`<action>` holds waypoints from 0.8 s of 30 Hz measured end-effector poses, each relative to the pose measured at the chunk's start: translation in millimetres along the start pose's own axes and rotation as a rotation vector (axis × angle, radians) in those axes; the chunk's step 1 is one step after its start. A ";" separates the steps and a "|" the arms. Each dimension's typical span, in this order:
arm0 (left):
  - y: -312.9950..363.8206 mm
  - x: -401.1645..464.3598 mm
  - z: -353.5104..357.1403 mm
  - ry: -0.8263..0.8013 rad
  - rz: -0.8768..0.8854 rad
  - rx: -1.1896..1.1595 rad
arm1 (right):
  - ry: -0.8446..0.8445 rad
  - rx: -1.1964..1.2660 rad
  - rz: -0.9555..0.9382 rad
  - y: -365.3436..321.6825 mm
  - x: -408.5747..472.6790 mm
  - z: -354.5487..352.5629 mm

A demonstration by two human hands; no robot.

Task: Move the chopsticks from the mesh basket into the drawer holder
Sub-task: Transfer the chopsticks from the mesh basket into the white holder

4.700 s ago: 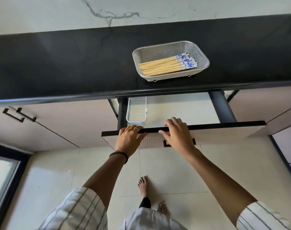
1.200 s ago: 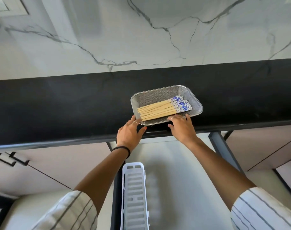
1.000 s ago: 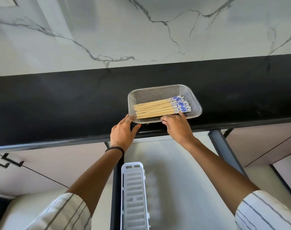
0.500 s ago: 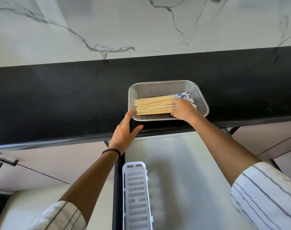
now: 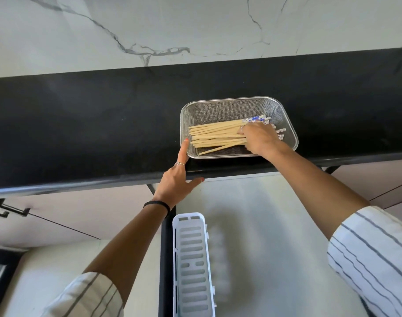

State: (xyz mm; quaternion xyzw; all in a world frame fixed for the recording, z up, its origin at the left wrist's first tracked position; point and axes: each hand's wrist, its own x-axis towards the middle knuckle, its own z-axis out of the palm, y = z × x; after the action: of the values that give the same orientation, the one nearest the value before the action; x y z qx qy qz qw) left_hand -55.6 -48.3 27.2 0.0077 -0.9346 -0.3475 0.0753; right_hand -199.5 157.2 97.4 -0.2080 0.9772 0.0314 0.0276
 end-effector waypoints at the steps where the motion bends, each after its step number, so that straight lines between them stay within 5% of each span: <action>1: -1.0 -0.4 -0.1 -0.020 0.009 0.015 | -0.010 0.002 -0.016 0.4 -0.7 -1.0; 6: -2.8 1.3 -3.8 -0.074 0.015 0.011 | -0.088 -0.002 -0.076 3.6 -4.6 -7.4; 18: -2.0 3.7 -6.4 -0.146 0.000 0.059 | 0.110 0.048 -0.098 12.6 -17.4 -31.2; 24: 3.3 1.8 -7.9 -0.153 -0.011 0.058 | 0.001 0.525 -0.090 -3.9 -51.3 -54.3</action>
State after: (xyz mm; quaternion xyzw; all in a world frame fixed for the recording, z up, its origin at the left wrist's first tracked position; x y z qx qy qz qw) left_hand -56.1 -51.0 35.5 -0.0114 -0.9472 -0.3205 0.0017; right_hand -153.4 170.4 154.8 -0.2368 0.9417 -0.2246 0.0813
